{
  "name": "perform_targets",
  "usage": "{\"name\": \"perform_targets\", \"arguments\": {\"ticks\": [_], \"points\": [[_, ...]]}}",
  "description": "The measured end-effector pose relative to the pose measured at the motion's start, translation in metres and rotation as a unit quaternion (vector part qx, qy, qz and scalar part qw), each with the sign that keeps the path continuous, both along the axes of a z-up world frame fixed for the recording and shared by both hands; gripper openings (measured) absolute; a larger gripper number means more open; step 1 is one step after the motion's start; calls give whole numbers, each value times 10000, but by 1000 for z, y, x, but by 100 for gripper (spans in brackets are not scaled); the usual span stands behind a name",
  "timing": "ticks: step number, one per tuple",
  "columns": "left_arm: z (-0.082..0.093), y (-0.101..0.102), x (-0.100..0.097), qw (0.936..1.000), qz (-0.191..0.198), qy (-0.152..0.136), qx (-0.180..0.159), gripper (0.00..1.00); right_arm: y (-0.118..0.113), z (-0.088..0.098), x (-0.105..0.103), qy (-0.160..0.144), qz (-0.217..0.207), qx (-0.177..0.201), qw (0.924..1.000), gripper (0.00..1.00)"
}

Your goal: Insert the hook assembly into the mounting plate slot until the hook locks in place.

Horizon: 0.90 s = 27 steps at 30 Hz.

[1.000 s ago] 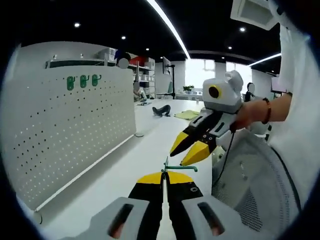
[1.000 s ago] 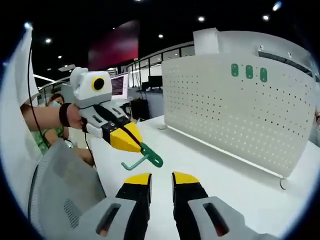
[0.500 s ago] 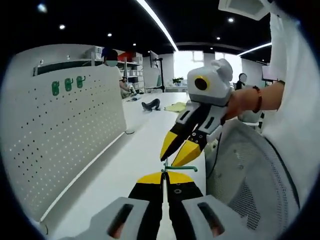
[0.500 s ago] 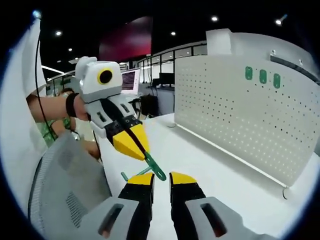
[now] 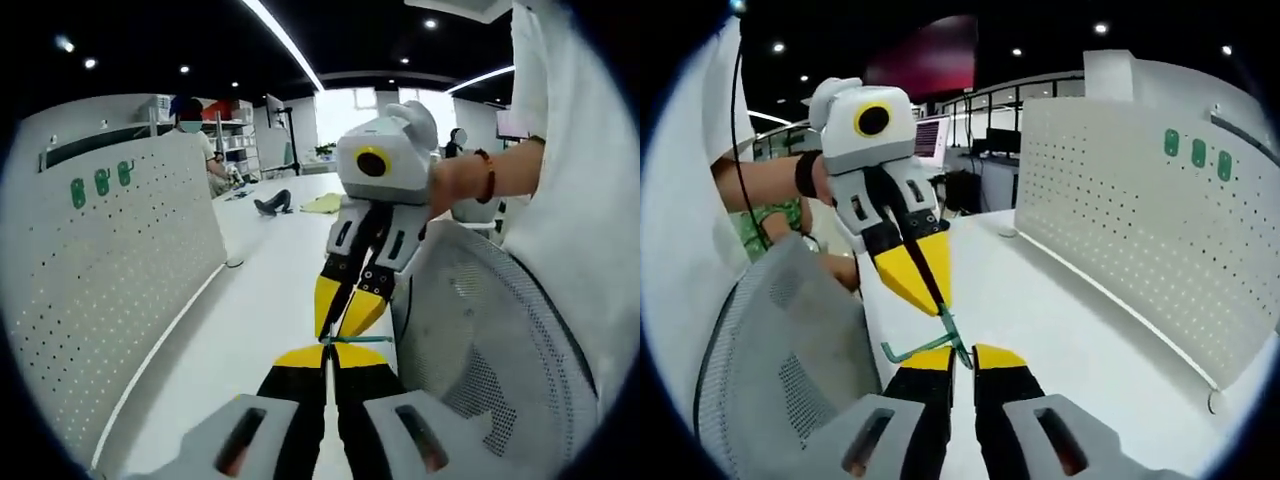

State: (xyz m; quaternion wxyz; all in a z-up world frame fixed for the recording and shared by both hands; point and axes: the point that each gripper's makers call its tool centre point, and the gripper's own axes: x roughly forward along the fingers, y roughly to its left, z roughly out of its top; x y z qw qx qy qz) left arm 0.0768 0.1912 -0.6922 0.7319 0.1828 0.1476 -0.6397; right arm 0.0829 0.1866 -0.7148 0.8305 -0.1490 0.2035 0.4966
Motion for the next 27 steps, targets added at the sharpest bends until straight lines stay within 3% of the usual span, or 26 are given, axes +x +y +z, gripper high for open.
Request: {"name": "perform_targets", "arguments": {"ticks": [6,16,21,27], "points": [[0,0,4,10000,93,-18,-2,4,-1,0,-2,-112,56,-160,9998,3],[6,0,10,9997,226,-9,-133,5,-2,4,1,-133,-115,12,9998,2],[6,3,13,9992,365,-3,-168,4,-5,7,4,-134,-281,129,9994,2],[15,6,20,9971,604,91,-450,7,-13,13,14,-182,-669,353,9970,2]]}}
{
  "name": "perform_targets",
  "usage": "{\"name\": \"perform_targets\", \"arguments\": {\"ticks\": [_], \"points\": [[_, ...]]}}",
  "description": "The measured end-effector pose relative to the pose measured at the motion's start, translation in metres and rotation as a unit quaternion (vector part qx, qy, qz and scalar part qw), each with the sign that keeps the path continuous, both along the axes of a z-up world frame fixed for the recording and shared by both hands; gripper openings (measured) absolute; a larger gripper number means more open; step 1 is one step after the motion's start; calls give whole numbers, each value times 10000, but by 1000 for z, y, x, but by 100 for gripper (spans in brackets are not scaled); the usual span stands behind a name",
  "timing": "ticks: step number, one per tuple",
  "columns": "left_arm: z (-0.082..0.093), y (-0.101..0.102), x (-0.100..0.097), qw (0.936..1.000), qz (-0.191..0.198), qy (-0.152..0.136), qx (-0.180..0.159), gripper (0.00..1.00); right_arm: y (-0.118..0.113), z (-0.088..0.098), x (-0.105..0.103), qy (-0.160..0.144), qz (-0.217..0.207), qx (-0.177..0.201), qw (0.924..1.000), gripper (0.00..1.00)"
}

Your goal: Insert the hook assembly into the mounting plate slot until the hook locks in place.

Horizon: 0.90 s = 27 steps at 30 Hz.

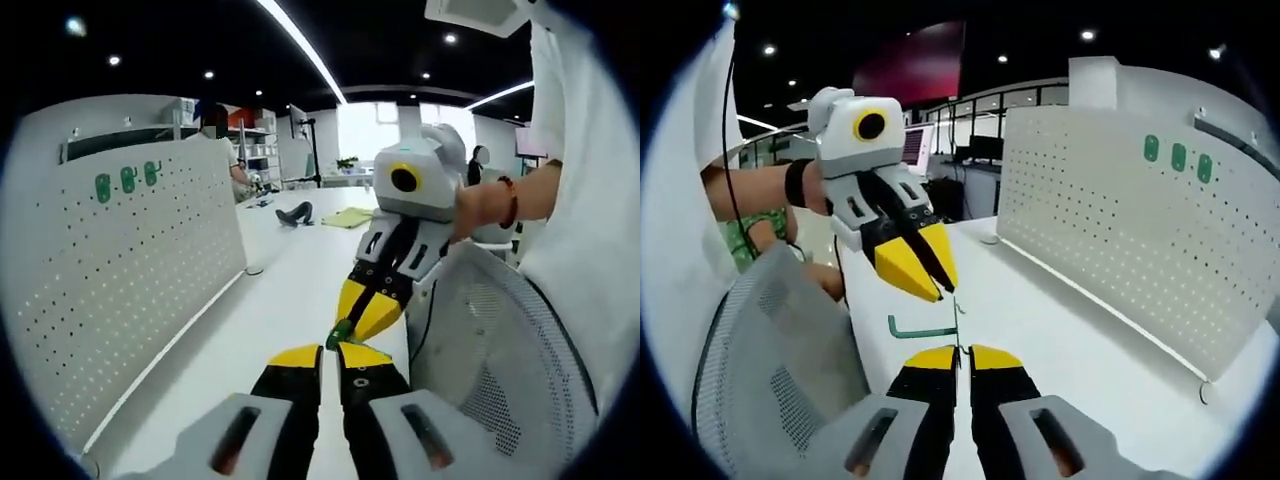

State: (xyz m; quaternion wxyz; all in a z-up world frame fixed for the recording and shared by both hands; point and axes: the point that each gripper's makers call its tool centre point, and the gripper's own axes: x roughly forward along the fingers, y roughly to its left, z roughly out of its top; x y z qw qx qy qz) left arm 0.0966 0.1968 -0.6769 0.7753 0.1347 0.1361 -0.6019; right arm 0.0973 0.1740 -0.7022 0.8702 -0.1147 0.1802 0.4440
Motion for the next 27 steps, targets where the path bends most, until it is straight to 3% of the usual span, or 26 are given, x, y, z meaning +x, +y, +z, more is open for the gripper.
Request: {"name": "perform_targets", "arguments": {"ticks": [6,13,21,27], "points": [[4,2,1,9994,141,182,-260,9,-3,4,5,1,-206,205,9996,2],[-2,0,-6,9997,53,196,-142,12,-7,8,11,-49,-449,326,9984,2],[-1,-5,-10,9988,74,349,-338,15,-10,12,15,-51,-687,538,9962,3],[10,-13,-11,9922,244,772,-948,15,-8,19,18,-69,-883,879,9922,3]]}}
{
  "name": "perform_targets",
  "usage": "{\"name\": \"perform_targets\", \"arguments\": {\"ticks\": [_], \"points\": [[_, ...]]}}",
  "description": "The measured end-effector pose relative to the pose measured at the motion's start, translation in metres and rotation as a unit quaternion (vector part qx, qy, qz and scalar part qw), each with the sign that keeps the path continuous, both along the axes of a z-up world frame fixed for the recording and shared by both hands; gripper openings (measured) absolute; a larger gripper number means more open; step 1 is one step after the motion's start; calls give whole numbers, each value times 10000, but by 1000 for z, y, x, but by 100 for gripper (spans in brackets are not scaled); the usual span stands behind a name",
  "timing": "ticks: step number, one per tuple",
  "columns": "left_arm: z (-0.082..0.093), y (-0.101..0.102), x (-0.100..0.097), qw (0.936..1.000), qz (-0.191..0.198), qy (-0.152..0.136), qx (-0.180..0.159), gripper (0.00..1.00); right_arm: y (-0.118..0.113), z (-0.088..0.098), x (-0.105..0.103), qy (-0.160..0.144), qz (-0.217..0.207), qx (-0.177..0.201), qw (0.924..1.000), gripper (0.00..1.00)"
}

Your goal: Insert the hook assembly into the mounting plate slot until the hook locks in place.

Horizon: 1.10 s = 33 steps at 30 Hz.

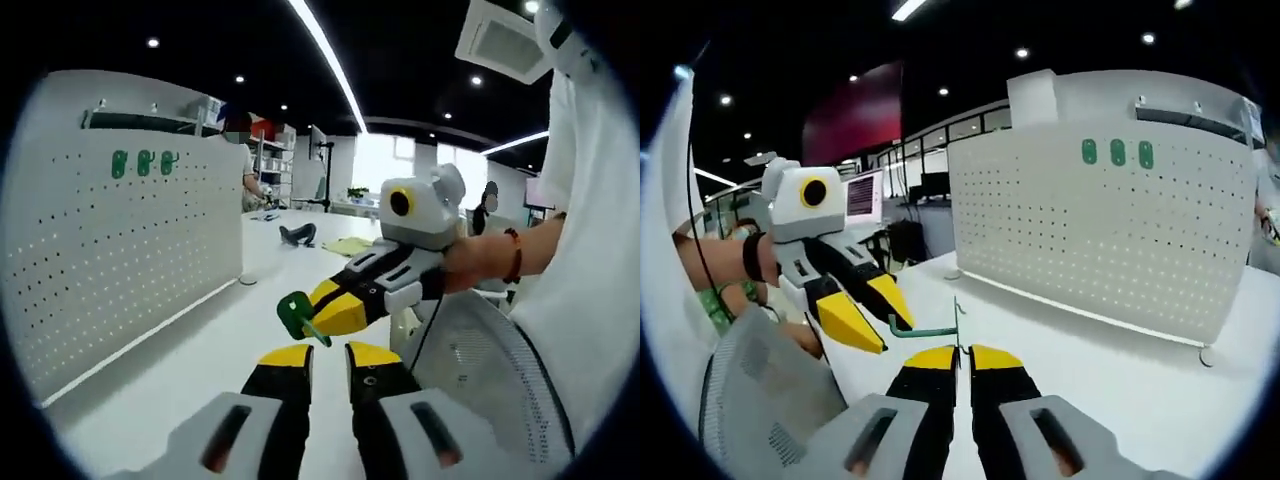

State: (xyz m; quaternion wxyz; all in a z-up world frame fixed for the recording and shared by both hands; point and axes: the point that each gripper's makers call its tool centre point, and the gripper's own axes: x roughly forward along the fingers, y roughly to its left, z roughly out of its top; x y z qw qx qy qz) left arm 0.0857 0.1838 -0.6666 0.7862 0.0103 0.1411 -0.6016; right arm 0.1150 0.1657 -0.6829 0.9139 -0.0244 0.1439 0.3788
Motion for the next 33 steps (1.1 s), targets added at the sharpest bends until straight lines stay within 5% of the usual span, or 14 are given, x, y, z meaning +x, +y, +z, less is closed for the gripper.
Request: {"name": "perform_targets", "arguments": {"ticks": [13,33], "points": [[6,-3,11,9985,455,42,-299,5,2,11,3,-66,-227,320,9992,3],[17,-4,25,9919,1066,21,-697,7,0,16,8,-109,-606,641,9960,3]]}}
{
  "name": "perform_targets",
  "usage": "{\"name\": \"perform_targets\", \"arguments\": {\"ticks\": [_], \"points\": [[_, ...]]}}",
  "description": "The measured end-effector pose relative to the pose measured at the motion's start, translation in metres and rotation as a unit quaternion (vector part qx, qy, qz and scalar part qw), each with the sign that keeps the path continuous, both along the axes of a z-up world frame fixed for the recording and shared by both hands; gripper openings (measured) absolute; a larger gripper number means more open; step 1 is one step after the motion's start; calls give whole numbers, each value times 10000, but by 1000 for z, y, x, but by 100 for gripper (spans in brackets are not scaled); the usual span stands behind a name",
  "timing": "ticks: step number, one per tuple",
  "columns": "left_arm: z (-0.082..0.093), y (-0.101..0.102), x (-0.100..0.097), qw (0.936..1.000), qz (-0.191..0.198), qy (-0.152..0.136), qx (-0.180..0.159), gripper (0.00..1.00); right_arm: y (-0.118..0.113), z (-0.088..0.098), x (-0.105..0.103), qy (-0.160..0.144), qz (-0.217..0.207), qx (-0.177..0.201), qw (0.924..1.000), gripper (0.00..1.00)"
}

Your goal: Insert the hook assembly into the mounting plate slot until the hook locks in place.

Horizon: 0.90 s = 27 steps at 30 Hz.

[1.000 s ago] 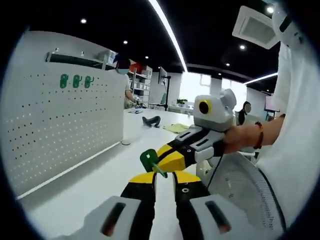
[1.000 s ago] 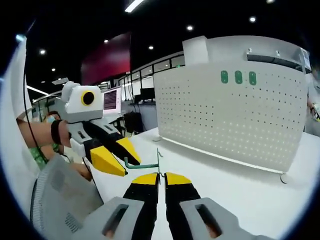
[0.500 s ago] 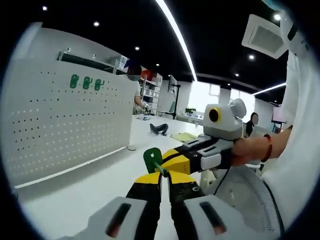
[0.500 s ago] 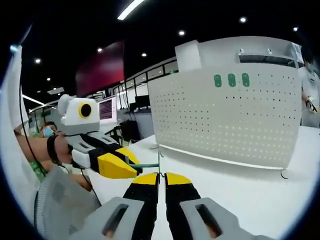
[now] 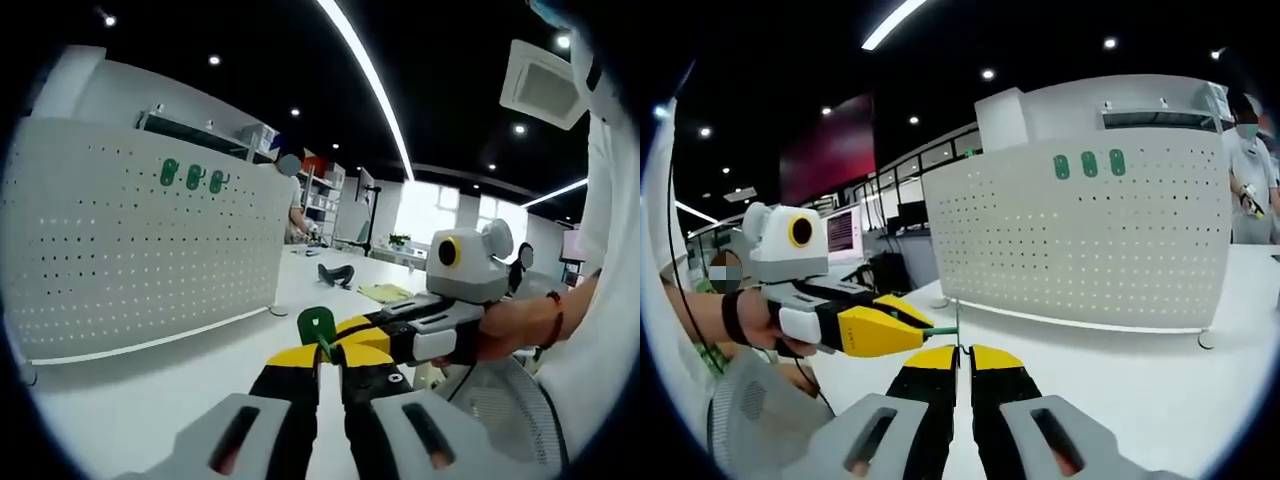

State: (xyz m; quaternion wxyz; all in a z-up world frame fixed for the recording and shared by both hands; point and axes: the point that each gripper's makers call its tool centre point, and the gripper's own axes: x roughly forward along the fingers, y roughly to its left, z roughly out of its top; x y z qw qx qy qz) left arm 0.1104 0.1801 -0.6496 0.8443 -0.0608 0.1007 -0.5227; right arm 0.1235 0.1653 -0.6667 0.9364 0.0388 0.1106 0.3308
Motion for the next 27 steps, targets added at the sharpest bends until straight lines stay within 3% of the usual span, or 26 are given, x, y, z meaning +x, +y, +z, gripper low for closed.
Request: {"name": "perform_targets", "arguments": {"ticks": [13,27], "points": [[1,7,7,9996,290,-37,-45,4,5,3,-1,114,4,443,9990,4],[5,10,12,9993,365,-99,-35,3,8,6,2,-7,100,350,9993,5]]}}
